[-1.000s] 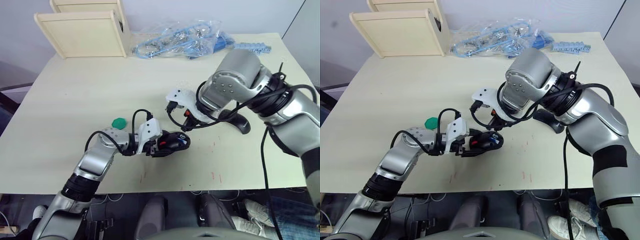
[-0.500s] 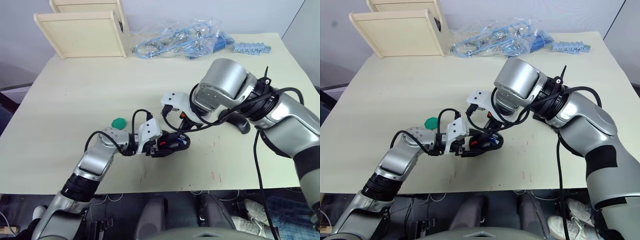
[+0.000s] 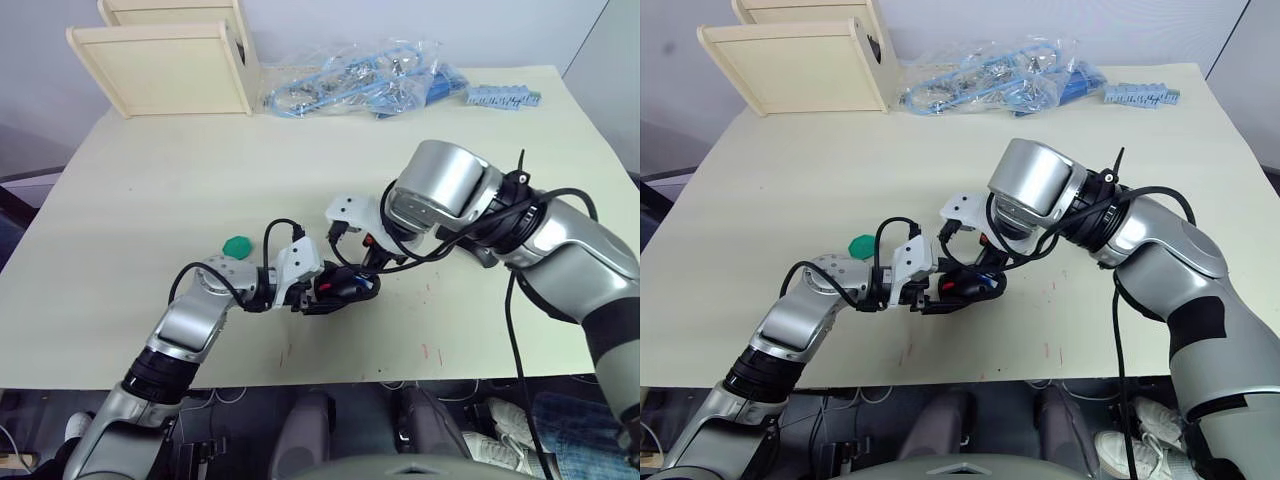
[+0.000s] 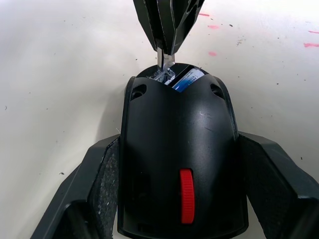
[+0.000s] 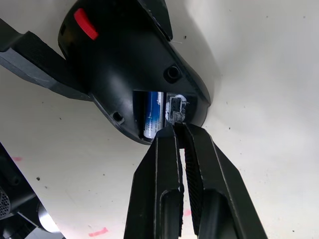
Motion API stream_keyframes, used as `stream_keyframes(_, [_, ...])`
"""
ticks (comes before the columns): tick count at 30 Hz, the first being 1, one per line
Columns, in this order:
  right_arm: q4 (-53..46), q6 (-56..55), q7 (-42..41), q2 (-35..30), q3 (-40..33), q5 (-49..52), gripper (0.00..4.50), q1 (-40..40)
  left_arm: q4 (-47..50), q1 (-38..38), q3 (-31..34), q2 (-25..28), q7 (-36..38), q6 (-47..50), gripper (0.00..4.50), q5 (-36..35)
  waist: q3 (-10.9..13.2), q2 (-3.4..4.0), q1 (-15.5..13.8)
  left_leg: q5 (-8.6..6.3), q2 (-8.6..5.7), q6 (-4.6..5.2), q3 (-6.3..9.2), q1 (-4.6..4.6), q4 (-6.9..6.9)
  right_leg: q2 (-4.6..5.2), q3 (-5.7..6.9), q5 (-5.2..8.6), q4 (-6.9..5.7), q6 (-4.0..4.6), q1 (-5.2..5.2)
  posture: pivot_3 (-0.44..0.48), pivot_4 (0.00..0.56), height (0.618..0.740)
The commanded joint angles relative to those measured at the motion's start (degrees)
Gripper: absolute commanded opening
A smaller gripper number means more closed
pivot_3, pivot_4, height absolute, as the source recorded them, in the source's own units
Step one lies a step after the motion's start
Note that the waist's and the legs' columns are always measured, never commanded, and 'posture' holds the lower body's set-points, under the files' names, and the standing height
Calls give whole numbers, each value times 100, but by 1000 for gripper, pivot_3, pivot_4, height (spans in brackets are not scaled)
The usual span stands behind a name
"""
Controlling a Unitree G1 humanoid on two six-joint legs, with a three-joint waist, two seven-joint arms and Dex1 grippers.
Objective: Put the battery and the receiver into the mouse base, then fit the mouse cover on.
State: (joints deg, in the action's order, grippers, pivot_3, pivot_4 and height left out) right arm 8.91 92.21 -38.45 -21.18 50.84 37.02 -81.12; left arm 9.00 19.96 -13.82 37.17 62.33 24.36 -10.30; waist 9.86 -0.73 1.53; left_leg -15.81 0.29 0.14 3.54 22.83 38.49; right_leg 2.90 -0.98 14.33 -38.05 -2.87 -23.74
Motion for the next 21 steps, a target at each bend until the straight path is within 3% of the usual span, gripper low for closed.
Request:
stream_keyframes(1, [-60,19,-83,93,-183,-131,0,6,67,-102,-162,17,58,37,2960,-1,0,0,2,0,0,0,0,0,0,0,0,0,0,0,0,0,150,740])
stream_keyframes(21, [-2,-96,-302,195,-149,-531,0,61,141,-185,-162,-4,12,32,2960,2,0,1,26,0,-1,0,2,-1,0,1,-1,0,-1,0,0,0,150,740])
